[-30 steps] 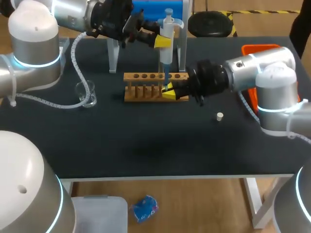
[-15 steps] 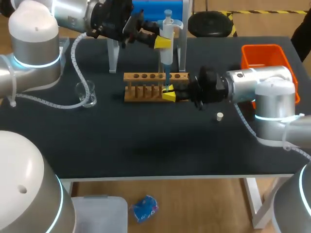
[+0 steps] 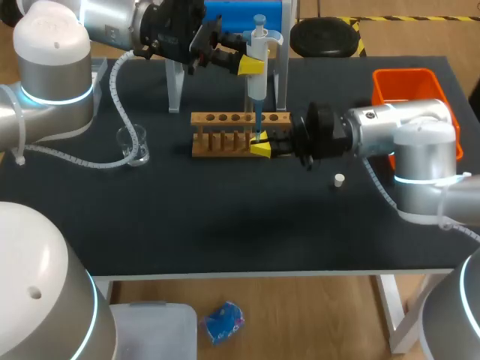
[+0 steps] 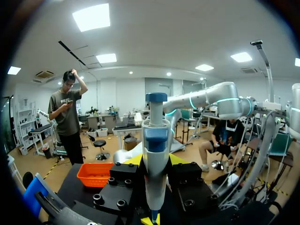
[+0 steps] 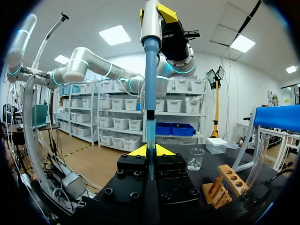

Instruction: Invert the test tube, pick up the pipette, mount the tip to pipette, aspirate from beaker and dispense into the tube, eject the tip, return the pipette, and cap with the stopper.

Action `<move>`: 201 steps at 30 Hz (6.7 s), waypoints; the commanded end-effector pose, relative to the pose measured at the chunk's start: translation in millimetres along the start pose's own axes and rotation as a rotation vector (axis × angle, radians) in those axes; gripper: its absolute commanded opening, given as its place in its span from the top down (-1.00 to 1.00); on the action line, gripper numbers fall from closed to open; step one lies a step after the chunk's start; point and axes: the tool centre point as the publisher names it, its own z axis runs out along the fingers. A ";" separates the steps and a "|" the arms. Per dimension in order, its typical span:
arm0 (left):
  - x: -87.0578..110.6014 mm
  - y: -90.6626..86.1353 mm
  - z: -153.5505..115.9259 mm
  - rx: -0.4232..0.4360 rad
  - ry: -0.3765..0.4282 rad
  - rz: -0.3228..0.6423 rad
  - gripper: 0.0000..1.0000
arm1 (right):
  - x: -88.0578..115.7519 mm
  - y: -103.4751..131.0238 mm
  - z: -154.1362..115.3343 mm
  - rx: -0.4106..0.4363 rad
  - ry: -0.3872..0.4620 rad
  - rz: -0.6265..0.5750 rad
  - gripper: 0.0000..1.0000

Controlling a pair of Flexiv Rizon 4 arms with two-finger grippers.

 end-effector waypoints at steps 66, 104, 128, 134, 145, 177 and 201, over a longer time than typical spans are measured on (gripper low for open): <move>0.9 0.1 0.0 0.000 -0.002 0.000 1.00 | 9.2 5.9 -39.0 0.132 -0.025 -0.049 -1.00; -7.5 35.0 -123.7 -0.056 -0.082 -0.022 1.00 | 12.4 0.6 -43.5 0.158 -0.018 -0.062 -1.00; -13.7 47.6 -157.6 -0.044 -0.141 -0.030 1.00 | 12.4 0.6 -43.5 0.158 -0.018 -0.062 -1.00; -16.4 57.6 -187.1 -0.063 -0.192 0.007 1.00 | 12.4 0.6 -43.5 0.158 -0.018 -0.062 -1.00; -25.7 65.4 -230.2 -0.107 -0.215 0.030 1.00 | 3.2 -5.6 -21.0 0.221 -0.089 -0.032 -1.00; -31.7 81.6 -245.0 -0.118 -0.212 0.023 1.00 | -41.8 -46.0 91.5 0.219 -0.146 0.020 -1.00; -43.1 96.0 -256.2 -0.133 -0.217 0.046 1.00 | -43.9 -56.2 119.4 0.160 -0.154 0.058 -1.00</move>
